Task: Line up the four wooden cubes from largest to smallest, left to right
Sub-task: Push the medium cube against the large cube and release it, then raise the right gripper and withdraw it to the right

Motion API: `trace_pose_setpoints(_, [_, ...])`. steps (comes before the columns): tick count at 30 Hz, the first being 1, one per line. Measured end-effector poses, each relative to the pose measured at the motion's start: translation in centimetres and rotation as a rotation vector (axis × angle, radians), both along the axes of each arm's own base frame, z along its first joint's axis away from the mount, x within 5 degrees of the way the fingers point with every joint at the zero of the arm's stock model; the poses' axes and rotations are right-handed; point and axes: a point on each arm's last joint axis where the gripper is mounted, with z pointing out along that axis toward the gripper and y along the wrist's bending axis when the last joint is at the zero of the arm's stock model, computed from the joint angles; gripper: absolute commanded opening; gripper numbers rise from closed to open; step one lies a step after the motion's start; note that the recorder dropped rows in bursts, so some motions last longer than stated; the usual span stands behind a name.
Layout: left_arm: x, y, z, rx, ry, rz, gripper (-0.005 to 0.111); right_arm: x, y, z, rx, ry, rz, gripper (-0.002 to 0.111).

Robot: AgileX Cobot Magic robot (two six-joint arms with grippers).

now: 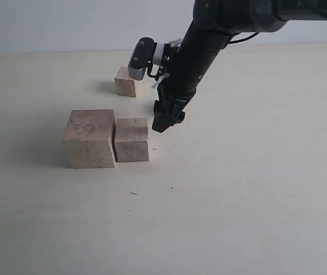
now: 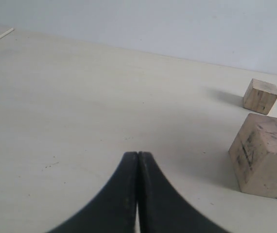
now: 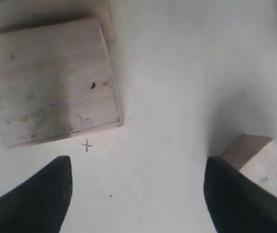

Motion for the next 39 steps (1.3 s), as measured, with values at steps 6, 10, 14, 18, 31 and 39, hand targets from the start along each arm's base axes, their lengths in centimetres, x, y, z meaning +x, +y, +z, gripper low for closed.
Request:
trace_pose_setpoints(6, [0.0,0.0,0.0,0.000,0.000,0.000,0.000,0.2,0.2,-2.1,-0.017,0.030,-0.009,0.070])
trace_pose_setpoints(10, [0.0,0.0,0.0,0.000,0.000,0.000,0.000,0.1,0.5,-2.9,0.011,0.066,-0.038,0.070])
trace_pose_setpoints(14, [0.0,0.0,0.0,0.000,0.000,0.000,0.000,0.1,0.7,-2.8,0.035,0.080,-0.055,0.070])
trace_pose_setpoints(18, [0.0,0.0,0.0,0.000,0.000,0.000,0.000,0.1,0.7,-2.8,0.038,0.082,-0.057,0.070])
trace_pose_setpoints(31, [0.0,0.0,0.0,0.000,0.000,0.000,0.000,0.1,-0.1,4.8,0.107,-0.076,-0.168,0.070])
trace_pose_setpoints(39, [0.0,0.0,0.0,0.000,0.000,0.000,0.000,3.2,0.8,6.6,0.304,-0.403,-0.296,0.070])
